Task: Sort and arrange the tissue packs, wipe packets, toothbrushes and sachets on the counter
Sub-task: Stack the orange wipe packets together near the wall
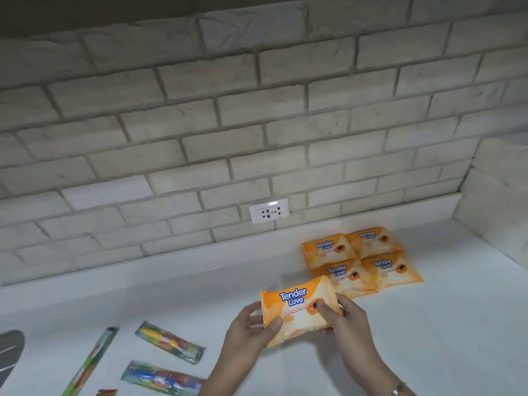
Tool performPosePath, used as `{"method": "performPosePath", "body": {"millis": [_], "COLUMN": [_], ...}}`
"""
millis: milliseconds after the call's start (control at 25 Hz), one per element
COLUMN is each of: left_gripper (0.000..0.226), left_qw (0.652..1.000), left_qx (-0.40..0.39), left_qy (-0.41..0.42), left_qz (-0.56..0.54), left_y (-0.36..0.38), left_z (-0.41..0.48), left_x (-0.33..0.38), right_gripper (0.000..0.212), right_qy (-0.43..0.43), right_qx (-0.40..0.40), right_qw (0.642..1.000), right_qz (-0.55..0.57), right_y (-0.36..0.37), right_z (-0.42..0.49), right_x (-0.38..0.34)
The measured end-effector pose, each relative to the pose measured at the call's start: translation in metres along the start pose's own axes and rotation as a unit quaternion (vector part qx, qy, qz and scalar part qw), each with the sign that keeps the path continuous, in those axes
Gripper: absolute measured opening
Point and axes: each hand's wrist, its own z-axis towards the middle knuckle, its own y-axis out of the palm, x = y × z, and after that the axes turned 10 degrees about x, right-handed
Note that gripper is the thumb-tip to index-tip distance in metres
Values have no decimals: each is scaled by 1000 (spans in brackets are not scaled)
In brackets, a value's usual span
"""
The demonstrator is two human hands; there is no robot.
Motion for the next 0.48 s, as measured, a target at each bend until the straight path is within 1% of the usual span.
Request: {"method": "performPosePath", "body": {"millis": [80, 160, 200, 280, 360, 480], "left_gripper": [62, 34, 26, 17, 14, 9], "left_qw": [998, 997, 995, 994, 994, 997], "left_qx": [-30, -20, -12, -3, 2, 7], "left_qy": [-43, -63, -72, -77, -70, -64], "left_qz": [-27, -51, -63, -74, -78, -52], "left_y": [34, 69, 86, 114, 138, 171], "left_z": [-6, -10, -11, -13, -14, -11], "left_x": [8, 14, 17, 22, 27, 28], "right_gripper": [16, 20, 22, 25, 25, 18], "right_qy": [7, 11, 13, 19, 25, 35], "right_qx": [9, 20, 27, 46, 60, 82], "right_qw": [1000, 999, 999, 998, 997, 995], "right_qz": [12, 26, 33, 43, 46, 46], "right_y": [-23, -45, -56, -76, -93, -119], "right_z": [12, 24, 30, 44, 56, 74], "right_x": [-6, -12, -15, -17, -20, -20]}}
